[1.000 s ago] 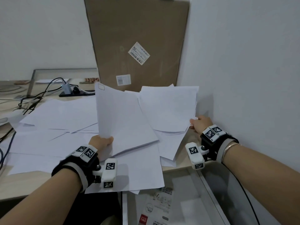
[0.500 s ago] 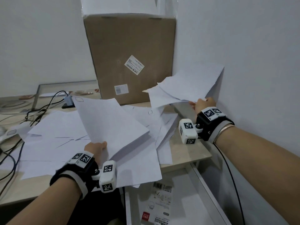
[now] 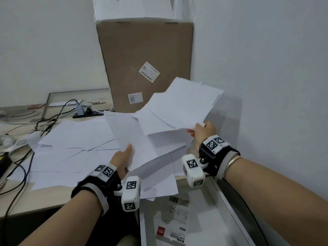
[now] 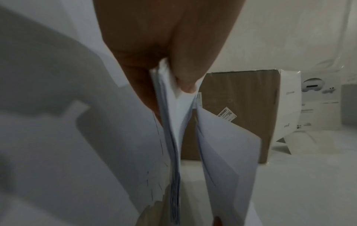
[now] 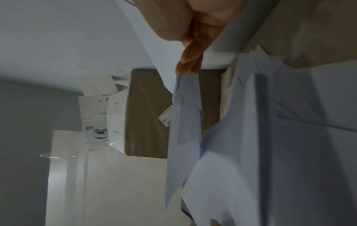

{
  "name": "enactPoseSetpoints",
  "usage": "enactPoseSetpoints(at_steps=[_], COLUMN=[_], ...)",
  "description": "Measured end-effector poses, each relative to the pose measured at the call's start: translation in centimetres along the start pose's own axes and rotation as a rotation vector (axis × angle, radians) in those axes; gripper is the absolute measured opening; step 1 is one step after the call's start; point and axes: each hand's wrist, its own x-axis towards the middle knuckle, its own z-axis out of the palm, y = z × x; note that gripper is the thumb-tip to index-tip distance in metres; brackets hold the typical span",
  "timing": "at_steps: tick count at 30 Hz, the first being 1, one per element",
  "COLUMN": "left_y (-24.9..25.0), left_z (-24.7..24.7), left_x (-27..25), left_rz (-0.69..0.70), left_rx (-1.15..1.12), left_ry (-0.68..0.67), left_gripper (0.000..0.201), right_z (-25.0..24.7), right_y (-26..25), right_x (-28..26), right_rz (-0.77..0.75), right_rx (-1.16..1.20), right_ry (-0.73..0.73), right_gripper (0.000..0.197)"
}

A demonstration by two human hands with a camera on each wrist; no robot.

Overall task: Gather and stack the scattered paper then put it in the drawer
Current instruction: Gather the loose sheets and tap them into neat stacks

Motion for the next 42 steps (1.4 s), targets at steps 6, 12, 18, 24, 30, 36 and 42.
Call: enactPoseSetpoints(at_steps=[6, 12, 18, 24, 30, 36, 42], left_y=[-0.6, -1.1, -1.4, -1.3, -2.2, -2.4, -2.6], left_z=[0.9, 1.0, -0.1, -0.3, -0.4, -0.7, -0.5], left_x=[0.7, 1.7, 1.9, 2.6, 3.4, 3.6, 3.2], left_rz=[-0.069, -0.121, -0.199, -0.237, -0.229, -0.219, -0.163], left_rx=[0.011, 0.087, 0.14, 0.147, 0.073, 0.053, 0.121], left_ry=[-0.033, -0.099, -0.226, -0.171, -0.171, -0.169, -0.141], left_gripper=[0.063, 0.068, 0.058, 0.04, 0.037, 0.041, 0.041], right_z=[-0.2, -0.5, -0.5, -1.7, -3.9, -5.1, -4.2], right_y=[4.7, 7.2, 7.8, 6.5, 5.1, 2.1, 2.7], right_x=[-0.9, -1.0, -1.0, 2.3, 7.3, 7.5, 6.2], right_rz=[0.078, 0.169, 0.178, 0.106, 0.173, 0.142, 0.025], right_rx=[-0.127, -0.212, -0.34, -0.448, -0.569, -0.82, -1.162], right_ry=[-0.048, -0.136, -0.282, -0.333, -0.24, -0.263, -0.286], right_gripper=[0.024, 0.035, 0.017, 0.018, 0.023, 0.022, 0.043])
